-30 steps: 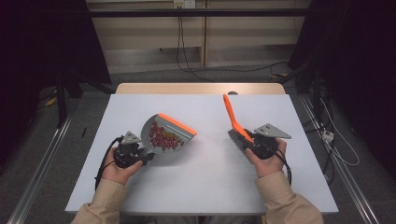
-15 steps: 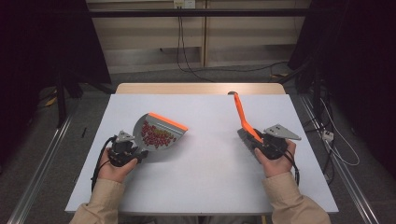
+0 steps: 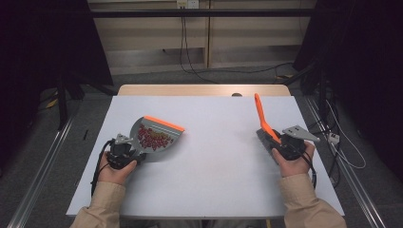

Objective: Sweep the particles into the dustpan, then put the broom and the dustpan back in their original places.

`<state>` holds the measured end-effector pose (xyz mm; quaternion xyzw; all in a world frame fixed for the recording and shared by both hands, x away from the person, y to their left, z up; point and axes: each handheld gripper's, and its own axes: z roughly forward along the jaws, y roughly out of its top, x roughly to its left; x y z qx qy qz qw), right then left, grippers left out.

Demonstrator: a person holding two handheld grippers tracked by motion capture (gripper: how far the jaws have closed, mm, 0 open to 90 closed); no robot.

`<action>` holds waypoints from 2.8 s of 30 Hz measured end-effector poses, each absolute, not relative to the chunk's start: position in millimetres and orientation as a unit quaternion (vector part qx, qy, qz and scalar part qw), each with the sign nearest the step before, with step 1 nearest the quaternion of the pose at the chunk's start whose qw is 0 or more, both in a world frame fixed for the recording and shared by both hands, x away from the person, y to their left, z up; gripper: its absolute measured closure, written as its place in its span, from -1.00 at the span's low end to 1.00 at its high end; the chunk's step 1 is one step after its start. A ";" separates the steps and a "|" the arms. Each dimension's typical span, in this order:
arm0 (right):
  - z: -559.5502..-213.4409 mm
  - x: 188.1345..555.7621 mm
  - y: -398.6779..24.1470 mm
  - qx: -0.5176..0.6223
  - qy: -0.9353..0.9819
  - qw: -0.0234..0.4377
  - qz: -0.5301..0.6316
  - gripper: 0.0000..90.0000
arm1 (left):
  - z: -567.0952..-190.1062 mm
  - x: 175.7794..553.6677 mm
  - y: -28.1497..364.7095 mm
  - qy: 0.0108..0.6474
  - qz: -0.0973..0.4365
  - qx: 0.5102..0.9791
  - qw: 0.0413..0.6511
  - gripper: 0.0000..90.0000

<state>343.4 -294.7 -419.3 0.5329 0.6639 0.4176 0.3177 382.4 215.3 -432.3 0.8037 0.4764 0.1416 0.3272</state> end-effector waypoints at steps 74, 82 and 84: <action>-440.7 327.5 -274.3 0.528 0.668 0.279 0.444 0.23 | -436.0 362.8 198.5 0.473 0.109 0.777 0.400 -0.32; -437.6 318.8 -275.9 0.510 0.670 0.255 0.476 -0.21 | -430.8 357.9 203.0 0.435 0.114 0.770 0.453 -0.74; -438.5 316.8 -276.4 0.501 0.677 0.250 0.477 -0.29 | -429.4 356.4 203.9 0.421 0.116 0.772 0.462 -0.76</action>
